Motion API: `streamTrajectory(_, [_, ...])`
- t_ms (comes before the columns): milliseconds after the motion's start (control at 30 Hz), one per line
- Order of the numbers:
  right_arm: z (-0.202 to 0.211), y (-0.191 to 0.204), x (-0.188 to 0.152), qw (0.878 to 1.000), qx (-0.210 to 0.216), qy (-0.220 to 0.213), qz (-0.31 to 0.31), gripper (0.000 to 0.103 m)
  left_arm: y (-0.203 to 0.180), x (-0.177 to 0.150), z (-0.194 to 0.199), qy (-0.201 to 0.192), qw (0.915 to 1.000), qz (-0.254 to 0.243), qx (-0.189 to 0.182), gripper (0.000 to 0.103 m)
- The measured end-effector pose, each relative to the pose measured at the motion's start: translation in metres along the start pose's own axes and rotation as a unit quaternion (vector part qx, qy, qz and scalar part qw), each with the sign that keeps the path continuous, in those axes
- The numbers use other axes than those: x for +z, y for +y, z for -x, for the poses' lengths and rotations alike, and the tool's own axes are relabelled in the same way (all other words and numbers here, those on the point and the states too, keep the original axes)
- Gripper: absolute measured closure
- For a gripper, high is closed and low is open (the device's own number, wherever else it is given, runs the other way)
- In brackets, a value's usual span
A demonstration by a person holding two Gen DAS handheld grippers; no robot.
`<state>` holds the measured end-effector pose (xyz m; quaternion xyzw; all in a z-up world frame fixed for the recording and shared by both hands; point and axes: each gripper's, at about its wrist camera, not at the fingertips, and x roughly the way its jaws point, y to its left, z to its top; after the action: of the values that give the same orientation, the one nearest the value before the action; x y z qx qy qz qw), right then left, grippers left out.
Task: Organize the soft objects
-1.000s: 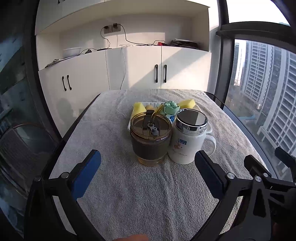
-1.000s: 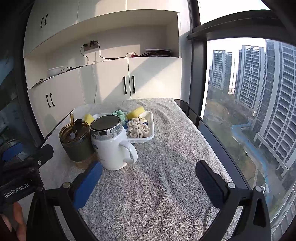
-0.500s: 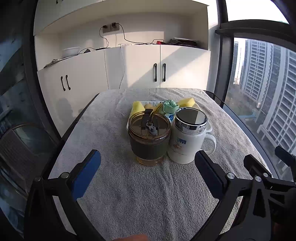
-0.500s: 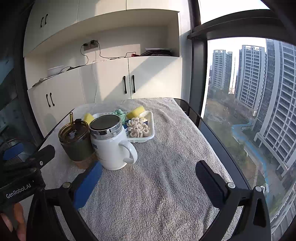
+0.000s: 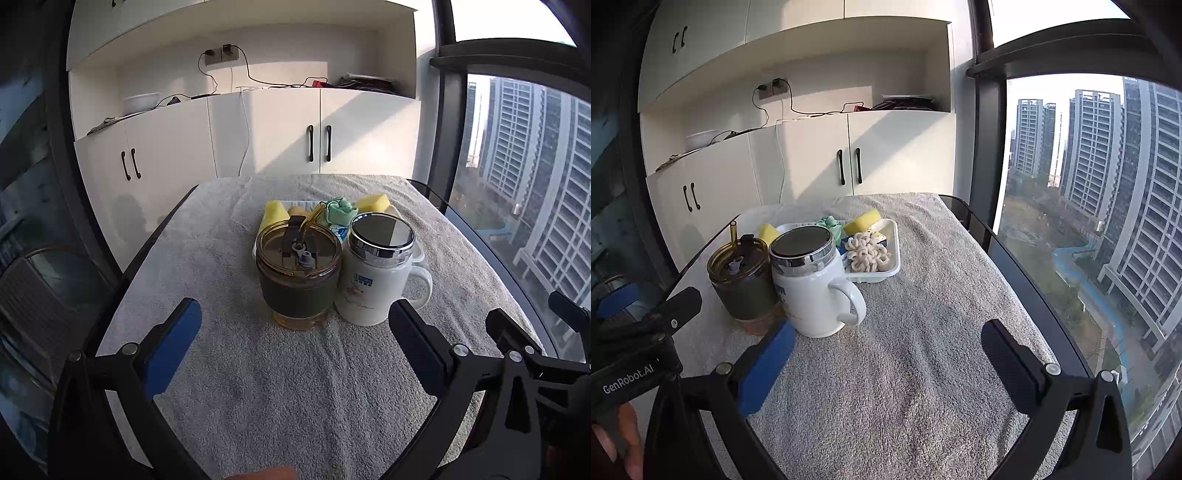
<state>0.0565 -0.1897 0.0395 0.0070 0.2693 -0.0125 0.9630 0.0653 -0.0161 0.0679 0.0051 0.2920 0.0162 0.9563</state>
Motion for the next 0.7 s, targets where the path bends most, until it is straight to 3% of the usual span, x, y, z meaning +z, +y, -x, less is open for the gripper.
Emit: streamTrajectory(700, [-0.0025,-0.0013,-0.0024,1.000,0.002,0.003,0.002,0.000,0.0017,-0.0005,-0.0041,0.004,1.0000,0.000,0.000,0.000])
